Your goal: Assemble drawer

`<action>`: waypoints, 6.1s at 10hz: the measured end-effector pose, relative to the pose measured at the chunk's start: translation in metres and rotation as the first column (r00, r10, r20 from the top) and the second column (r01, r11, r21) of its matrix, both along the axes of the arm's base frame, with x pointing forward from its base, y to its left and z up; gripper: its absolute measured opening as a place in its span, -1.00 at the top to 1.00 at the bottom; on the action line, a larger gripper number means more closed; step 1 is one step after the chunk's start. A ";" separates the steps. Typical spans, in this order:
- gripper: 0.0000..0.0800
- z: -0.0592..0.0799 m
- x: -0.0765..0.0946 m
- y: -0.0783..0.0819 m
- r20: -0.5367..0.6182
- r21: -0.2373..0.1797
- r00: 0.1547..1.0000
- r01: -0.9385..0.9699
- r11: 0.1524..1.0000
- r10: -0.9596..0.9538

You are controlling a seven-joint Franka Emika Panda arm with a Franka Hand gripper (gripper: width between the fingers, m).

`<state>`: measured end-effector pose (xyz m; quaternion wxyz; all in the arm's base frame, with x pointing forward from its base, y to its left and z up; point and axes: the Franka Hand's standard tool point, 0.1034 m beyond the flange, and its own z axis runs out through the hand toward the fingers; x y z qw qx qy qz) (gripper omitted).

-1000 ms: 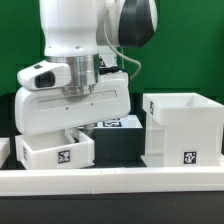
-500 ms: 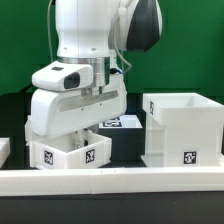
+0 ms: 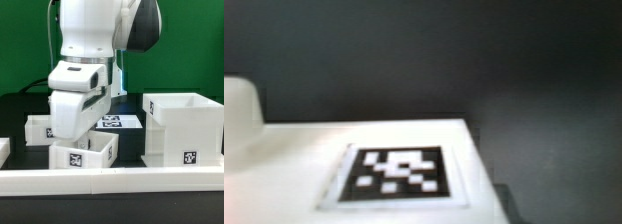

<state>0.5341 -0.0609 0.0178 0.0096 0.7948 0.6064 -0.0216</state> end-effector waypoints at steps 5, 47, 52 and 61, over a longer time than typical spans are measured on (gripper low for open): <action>0.90 -0.006 -0.005 -0.002 -0.022 -0.003 0.977 -0.211 0.978 0.211; 0.90 -0.006 0.008 0.067 0.004 0.016 0.965 -0.262 0.965 0.261; 0.90 -0.006 0.009 0.076 0.006 0.020 0.968 -0.249 0.968 0.249; -0.58 0.036 0.021 0.059 0.012 0.006 0.979 -0.205 0.979 0.205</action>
Offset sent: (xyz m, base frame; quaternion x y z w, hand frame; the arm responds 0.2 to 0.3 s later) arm -0.0085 0.0079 -0.0066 -0.0014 0.0346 -0.2333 0.9718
